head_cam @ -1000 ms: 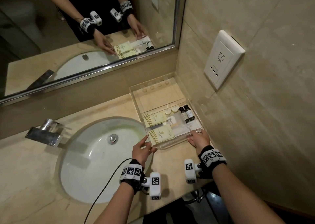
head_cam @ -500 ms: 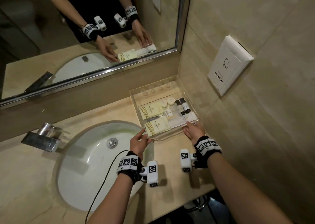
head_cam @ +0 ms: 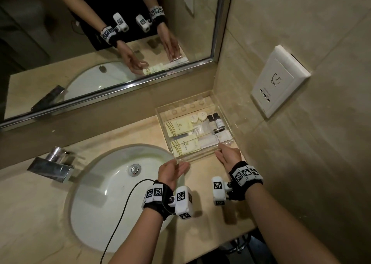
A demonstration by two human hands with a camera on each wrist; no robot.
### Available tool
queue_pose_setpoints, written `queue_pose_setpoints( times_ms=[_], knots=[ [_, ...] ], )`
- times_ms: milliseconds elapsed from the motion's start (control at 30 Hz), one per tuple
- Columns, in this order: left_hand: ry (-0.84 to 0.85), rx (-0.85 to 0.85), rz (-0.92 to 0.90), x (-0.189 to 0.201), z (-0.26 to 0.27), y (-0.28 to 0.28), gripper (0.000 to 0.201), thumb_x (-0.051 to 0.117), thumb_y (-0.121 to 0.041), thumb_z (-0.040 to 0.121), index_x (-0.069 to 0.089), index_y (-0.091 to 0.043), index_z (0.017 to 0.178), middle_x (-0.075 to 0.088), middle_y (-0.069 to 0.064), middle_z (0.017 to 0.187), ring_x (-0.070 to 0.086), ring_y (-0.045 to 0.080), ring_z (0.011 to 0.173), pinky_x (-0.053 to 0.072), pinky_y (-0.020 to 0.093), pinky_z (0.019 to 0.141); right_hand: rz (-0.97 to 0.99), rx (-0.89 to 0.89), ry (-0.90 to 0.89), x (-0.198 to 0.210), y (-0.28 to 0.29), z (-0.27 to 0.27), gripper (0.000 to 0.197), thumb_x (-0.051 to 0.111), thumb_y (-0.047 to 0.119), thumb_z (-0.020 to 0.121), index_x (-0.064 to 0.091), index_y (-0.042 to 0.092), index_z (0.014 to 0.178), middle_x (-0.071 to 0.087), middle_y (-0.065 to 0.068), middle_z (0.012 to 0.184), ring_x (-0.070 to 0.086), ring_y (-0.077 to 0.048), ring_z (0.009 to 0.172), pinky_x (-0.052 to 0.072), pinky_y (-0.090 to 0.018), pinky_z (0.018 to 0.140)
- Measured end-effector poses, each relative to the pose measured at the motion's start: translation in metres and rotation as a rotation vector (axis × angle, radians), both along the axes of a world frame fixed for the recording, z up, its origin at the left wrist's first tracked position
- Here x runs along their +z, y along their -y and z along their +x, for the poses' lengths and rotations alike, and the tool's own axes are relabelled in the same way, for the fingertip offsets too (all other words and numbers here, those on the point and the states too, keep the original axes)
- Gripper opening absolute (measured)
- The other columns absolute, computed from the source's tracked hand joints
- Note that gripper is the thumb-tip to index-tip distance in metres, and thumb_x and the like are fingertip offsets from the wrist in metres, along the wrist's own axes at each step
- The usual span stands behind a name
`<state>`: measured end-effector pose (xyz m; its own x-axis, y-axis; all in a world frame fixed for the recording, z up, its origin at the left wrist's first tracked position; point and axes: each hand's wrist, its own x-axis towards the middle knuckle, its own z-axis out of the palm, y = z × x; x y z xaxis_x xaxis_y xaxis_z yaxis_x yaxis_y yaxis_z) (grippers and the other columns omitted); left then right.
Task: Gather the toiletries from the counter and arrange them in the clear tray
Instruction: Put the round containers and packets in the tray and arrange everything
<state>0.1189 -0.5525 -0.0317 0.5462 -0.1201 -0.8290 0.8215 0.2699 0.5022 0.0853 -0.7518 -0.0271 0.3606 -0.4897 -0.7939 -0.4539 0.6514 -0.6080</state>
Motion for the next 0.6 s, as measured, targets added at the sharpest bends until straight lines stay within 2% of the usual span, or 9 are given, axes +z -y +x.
queue_pose_setpoints(
  times_ms=[100,200,300,400,433,500,567,600],
  knots=[
    [-0.066,0.158,-0.052,0.001,0.005,0.0,0.039,0.043,-0.004,0.098,0.037,0.016,0.13,0.059,0.036,0.114,0.066,0.043,0.101,0.054,0.045,0.092,0.002,-0.033,-0.001,0.005,0.0,0.005,0.037,0.065,0.004,0.089,0.048,-0.005,0.122,0.061,-0.008,0.091,0.063,-0.018,0.092,0.05,-0.033,0.101],
    [-0.064,0.201,-0.128,0.007,0.013,0.0,0.034,0.042,0.0,0.097,0.04,0.014,0.128,0.06,0.034,0.115,0.066,0.041,0.102,0.058,0.041,0.086,0.012,-0.038,0.02,0.008,0.004,0.015,0.036,0.064,0.002,0.089,0.053,-0.008,0.122,0.066,-0.018,0.111,0.067,-0.022,0.099,0.052,-0.031,0.099],
    [-0.07,0.222,-0.184,0.014,0.021,0.004,0.027,0.033,0.005,0.097,0.041,0.012,0.122,0.057,0.033,0.121,0.06,0.042,0.111,0.051,0.044,0.094,0.025,-0.024,0.036,0.016,0.006,0.026,0.038,0.058,-0.001,0.091,0.051,-0.01,0.127,0.065,-0.024,0.119,0.066,-0.026,0.11,0.05,-0.032,0.101],
    [-0.107,0.255,-0.231,0.021,0.025,0.007,0.036,0.028,0.009,0.096,0.037,0.012,0.131,0.057,0.028,0.122,0.055,0.039,0.121,0.047,0.043,0.098,0.051,-0.012,0.056,0.02,0.009,0.036,0.039,0.052,-0.005,0.093,0.047,-0.012,0.131,0.063,-0.025,0.122,0.063,-0.029,0.116,0.049,-0.033,0.103],
    [-0.108,0.269,-0.266,0.021,0.026,0.008,0.037,0.029,0.01,0.095,0.036,0.012,0.132,0.056,0.027,0.125,0.054,0.038,0.123,0.045,0.042,0.102,0.065,0.0,0.078,0.02,0.008,0.038,0.04,0.05,-0.006,0.093,0.046,-0.013,0.132,0.062,-0.025,0.121,0.063,-0.03,0.114,0.05,-0.033,0.102],
    [-0.11,0.3,-0.3,0.026,0.029,0.009,0.038,0.03,0.011,0.095,0.036,0.011,0.132,0.053,0.026,0.132,0.051,0.036,0.126,0.041,0.041,0.109,0.077,0.013,0.109,0.024,0.008,0.043,0.041,0.049,-0.007,0.093,0.044,-0.015,0.133,0.063,-0.017,0.104,0.066,-0.024,0.096,0.053,-0.031,0.096],
    [-0.108,0.325,-0.32,0.026,0.032,0.011,0.037,0.031,0.012,0.094,0.039,0.011,0.13,0.052,0.025,0.134,0.05,0.035,0.128,0.038,0.039,0.111,0.08,0.003,0.123,0.025,0.011,0.048,0.038,0.05,-0.011,0.091,0.046,-0.016,0.128,0.061,-0.015,0.089,0.063,-0.019,0.082,0.051,-0.032,0.1],
    [-0.114,0.306,-0.304,0.029,0.032,0.01,0.037,0.031,0.011,0.094,0.039,0.012,0.13,0.052,0.025,0.135,0.05,0.035,0.128,0.038,0.039,0.111,0.059,0.012,0.108,0.026,0.011,0.047,0.037,0.05,-0.012,0.09,0.047,-0.016,0.127,0.063,-0.018,0.09,0.064,-0.021,0.084,0.049,-0.033,0.103]
  ],
)
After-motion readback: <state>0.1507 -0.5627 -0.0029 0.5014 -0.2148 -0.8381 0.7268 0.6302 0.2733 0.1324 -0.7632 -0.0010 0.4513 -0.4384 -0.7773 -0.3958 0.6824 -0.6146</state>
